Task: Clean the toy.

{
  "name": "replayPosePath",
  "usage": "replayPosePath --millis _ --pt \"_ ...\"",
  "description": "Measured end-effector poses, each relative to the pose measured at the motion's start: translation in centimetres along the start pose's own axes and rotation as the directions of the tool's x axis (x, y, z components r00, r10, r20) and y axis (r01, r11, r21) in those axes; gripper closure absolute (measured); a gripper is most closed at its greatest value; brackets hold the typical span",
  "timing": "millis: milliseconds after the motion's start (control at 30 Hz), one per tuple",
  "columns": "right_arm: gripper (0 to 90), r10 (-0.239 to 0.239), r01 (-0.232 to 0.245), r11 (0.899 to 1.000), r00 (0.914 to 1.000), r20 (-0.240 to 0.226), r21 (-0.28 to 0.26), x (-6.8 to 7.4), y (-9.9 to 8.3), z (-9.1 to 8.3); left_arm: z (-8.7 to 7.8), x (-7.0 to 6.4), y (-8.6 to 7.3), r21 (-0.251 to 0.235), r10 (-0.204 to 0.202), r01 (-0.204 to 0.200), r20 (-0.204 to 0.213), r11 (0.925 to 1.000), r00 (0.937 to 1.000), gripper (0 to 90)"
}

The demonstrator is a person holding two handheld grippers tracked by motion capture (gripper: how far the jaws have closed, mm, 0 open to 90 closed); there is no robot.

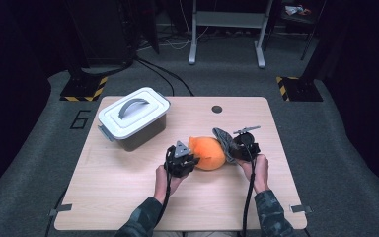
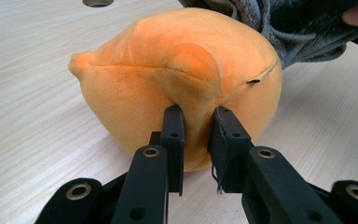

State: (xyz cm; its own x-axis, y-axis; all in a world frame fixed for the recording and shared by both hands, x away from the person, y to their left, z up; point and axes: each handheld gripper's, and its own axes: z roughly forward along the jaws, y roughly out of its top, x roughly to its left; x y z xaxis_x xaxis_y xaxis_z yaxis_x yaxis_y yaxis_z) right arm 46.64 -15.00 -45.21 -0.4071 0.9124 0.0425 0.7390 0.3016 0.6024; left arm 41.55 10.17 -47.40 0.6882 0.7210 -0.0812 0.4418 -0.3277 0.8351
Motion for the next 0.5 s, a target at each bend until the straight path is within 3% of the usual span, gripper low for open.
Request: replayPosePath --millis 167,267,400,500 --pt "74.6 0.003 -0.004 0.999 0.9998 0.021 0.049 -0.7 -0.8 1.5 0.0 0.2 -0.1 0.004 0.005 -0.005 0.0 1.0 1.0 75.8" --pt "74.6 0.014 -0.014 0.996 0.9999 0.006 0.083 -1.0 -1.5 2.5 -0.1 0.3 -0.1 0.001 0.001 -0.001 0.0 1.0 1.0 75.4" --pt "74.6 0.048 -0.047 0.996 0.9988 -0.009 0.076 -1.4 -2.1 2.4 -0.1 0.3 -0.1 0.003 0.008 -0.008 0.0 1.0 1.0 75.2" --pt "74.6 0.054 -0.054 0.998 0.9986 0.001 0.043 -1.8 -1.9 1.3 -0.1 0.3 -0.1 -0.001 0.01 -0.01 -0.003 0.9999 0.9999 75.2"
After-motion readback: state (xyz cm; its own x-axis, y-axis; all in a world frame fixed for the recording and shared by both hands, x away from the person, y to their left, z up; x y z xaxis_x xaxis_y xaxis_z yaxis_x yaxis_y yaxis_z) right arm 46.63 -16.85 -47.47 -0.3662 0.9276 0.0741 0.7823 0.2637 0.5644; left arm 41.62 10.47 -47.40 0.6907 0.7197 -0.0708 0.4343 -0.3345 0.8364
